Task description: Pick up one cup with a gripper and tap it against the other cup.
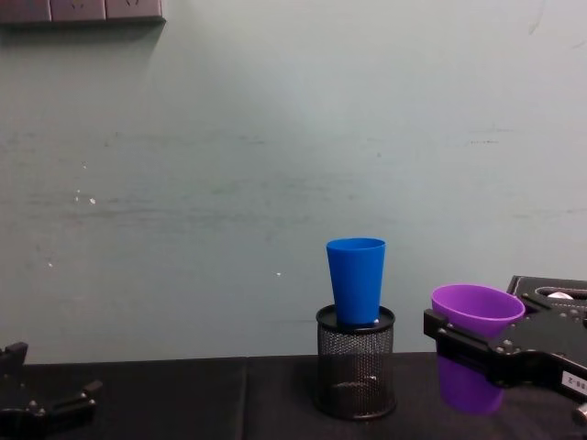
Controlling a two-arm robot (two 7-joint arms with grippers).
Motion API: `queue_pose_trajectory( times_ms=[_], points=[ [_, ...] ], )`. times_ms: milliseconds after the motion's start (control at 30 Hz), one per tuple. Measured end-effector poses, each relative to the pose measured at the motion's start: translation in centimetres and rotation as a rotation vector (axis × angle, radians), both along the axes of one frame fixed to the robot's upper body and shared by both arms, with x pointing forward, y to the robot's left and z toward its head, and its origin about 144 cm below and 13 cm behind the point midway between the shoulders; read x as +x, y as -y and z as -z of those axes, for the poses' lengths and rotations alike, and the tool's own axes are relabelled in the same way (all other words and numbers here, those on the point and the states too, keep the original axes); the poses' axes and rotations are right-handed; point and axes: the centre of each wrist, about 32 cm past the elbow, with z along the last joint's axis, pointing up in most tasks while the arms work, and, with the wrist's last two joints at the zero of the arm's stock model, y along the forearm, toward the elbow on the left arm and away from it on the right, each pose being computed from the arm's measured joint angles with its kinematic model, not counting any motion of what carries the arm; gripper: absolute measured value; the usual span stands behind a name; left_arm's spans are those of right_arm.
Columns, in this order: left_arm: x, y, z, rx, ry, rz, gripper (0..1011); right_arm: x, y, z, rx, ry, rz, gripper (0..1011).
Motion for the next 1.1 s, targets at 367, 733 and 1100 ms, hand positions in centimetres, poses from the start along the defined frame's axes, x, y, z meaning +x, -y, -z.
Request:
queue_pose_trajectory(
  times_ms=[367,733,1100],
  points=[
    [0.0,0.0,0.0,0.0,0.0,0.0,1011,-0.03,-0.01,0.05,0.002,-0.002,0.005,757],
    [0.0,0.0,0.0,0.0,0.0,0.0,1011,-0.05,-0.01,0.06,0.002,-0.003,0.006,758],
    [0.0,0.0,0.0,0.0,0.0,0.0,1011,-0.04,-0.01,0.06,0.002,-0.003,0.007,757]
  ],
)
